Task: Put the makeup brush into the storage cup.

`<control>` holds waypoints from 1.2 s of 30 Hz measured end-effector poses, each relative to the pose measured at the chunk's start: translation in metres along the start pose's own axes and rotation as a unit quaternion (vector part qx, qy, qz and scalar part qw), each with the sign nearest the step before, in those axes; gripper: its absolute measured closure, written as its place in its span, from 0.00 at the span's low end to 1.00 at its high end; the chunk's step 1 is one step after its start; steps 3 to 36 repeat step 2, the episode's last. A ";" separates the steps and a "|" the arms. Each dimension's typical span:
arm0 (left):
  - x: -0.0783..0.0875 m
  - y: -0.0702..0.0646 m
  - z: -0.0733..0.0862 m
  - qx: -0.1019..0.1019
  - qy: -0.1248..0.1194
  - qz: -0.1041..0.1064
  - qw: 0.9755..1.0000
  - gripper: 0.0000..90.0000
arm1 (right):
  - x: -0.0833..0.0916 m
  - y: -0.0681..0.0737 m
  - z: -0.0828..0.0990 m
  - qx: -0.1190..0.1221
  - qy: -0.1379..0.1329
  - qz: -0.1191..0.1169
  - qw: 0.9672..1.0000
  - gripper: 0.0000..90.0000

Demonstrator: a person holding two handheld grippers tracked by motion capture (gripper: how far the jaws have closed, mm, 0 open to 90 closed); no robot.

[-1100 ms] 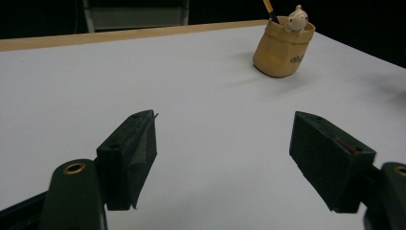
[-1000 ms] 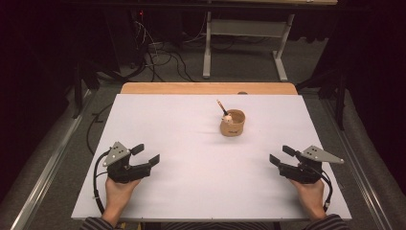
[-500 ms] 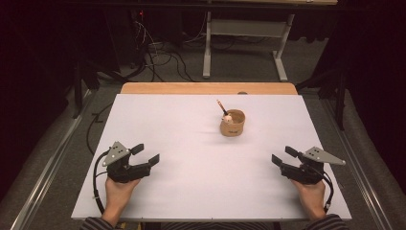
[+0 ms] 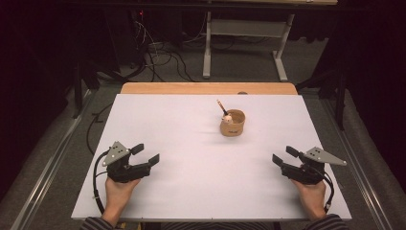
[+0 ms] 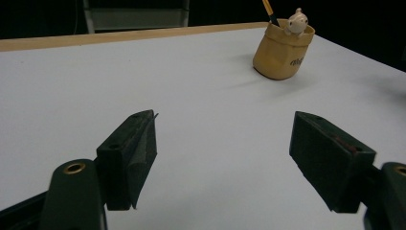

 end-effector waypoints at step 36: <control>0.000 0.000 0.000 0.000 0.000 0.000 1.000 0.28 | 0.000 -0.001 0.000 0.003 -0.001 0.000 1.000 0.37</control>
Point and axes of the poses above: each handheld gripper's, and its own axes: x roughly backward along the jaws, z roughly out of its underside, y roughly to its left, the point moved 10 cm from there along -x, roughly forward along the jaws, and after that the axes turned 9 degrees about x, right-handed, at the moved point
